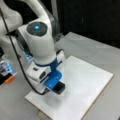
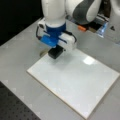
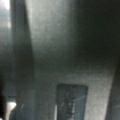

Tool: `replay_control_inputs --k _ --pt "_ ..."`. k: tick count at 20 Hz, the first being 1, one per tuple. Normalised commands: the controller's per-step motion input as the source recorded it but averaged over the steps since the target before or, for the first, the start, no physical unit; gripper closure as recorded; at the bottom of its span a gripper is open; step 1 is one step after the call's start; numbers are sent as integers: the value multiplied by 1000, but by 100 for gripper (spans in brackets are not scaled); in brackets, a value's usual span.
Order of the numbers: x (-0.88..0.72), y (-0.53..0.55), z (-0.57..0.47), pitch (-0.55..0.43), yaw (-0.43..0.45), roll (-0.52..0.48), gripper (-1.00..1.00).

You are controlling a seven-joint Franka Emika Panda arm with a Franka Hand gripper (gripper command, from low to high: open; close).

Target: Erasing curve lines

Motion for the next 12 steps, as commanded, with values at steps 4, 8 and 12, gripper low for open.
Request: replay_control_inputs --k 4,8,12 --pt "95 -387 100 171 256 -23 100" --pt "160 -320 37 164 201 -21 100" --pt "238 -234 -15 141 163 -10 100"
